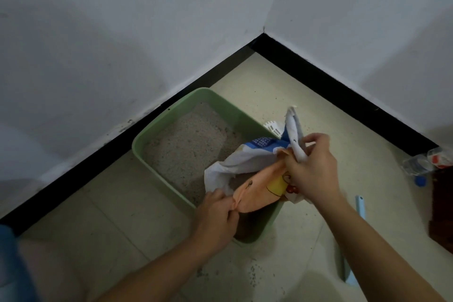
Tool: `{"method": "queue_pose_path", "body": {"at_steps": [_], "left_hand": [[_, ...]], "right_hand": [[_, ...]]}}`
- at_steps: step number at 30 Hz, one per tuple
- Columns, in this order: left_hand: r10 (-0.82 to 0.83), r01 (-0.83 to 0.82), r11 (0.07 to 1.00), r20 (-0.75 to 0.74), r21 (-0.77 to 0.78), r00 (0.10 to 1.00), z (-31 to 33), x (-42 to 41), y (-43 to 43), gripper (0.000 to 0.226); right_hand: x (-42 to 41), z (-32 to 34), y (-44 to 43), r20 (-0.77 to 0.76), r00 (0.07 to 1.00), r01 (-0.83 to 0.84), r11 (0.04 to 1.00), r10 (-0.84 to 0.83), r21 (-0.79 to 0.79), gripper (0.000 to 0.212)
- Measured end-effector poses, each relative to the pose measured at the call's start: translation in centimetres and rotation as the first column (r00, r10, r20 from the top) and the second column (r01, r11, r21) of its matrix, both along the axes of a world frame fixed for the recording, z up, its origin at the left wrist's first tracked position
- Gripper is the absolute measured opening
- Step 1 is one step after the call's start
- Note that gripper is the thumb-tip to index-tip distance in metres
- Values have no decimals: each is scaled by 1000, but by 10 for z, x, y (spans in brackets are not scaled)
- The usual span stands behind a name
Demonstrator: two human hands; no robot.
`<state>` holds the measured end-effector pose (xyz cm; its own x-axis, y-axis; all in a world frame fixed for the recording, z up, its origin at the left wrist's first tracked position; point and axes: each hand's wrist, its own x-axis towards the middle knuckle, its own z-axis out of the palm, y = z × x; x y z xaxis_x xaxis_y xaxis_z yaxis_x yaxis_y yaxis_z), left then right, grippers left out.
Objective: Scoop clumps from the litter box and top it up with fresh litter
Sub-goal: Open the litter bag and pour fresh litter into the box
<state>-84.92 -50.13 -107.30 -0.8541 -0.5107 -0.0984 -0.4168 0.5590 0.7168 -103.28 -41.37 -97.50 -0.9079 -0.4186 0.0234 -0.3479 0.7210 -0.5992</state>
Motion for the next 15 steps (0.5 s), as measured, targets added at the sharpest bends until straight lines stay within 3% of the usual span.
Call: {"method": "queue_pose_path", "body": {"at_steps": [3, 6, 8, 10, 12, 13, 15], "left_hand": [[33, -34, 999, -4, -13, 999, 0, 0, 4, 18], [41, -41, 998, -5, 48, 999, 0, -4, 8, 16], [38, -40, 996, 18, 83, 999, -3, -3, 10, 13], [40, -44, 994, 39, 96, 998, -5, -3, 10, 16], [53, -58, 993, 48, 102, 997, -6, -2, 7, 18], [57, -62, 993, 57, 99, 997, -6, -2, 5, 19], [68, -73, 994, 66, 79, 996, -8, -2, 2, 22]], "right_hand": [[-13, -5, 14, 132, 991, -9, 1000, 11, -13, 92], [-22, -12, 23, -18, 1000, 13, 964, -8, 265, 117], [-27, -13, 27, -1, 1000, -19, 937, 20, 350, 122], [-33, -9, 35, 284, 954, -159, 965, 96, 208, 130], [-35, -4, 45, 573, 788, -255, 967, 225, -29, 135], [-35, -3, 50, 612, 741, -268, 958, 275, -105, 134], [-35, -10, 59, 587, 752, -264, 953, 299, -147, 131]]}}
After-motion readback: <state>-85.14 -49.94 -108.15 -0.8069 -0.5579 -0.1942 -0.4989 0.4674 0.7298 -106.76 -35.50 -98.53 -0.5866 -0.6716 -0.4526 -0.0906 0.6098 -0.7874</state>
